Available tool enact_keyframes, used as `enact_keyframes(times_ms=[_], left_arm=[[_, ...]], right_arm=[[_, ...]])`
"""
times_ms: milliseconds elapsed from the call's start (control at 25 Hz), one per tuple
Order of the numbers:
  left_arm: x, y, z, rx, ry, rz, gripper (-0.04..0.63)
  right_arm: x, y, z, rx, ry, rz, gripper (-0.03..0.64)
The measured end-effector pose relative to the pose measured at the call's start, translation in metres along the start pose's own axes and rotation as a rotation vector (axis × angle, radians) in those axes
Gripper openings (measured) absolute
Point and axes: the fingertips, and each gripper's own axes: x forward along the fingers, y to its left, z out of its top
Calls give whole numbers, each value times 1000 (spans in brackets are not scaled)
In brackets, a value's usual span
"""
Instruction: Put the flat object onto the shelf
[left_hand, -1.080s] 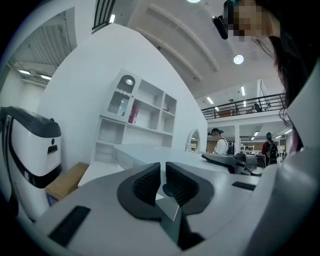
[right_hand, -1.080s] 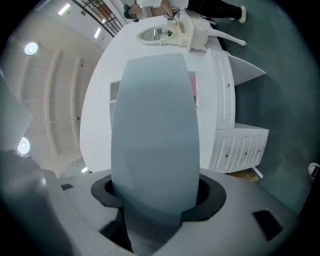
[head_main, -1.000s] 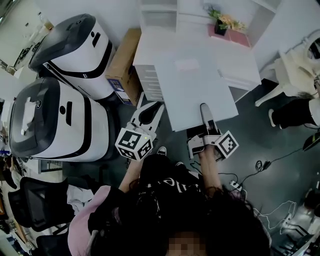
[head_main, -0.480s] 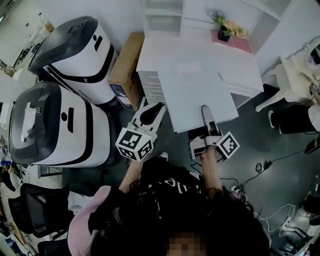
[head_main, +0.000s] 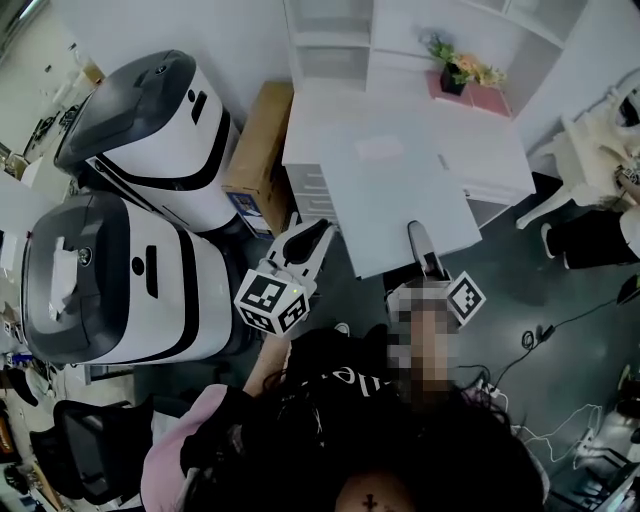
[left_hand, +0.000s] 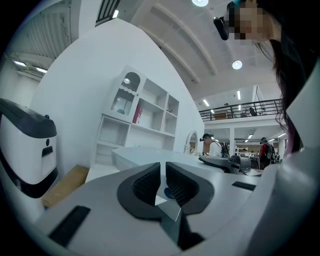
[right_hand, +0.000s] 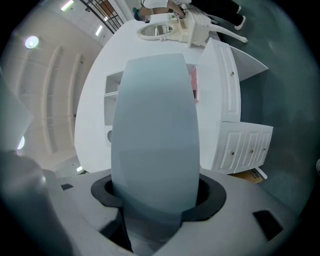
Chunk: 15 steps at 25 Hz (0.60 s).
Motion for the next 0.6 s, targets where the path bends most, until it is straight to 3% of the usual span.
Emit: enact_keyframes(times_ms=[600], left_arm=[[14,72,-11,-74,14,52,44]], right_arm=[[71,-21,-8,21,49,-46,316]])
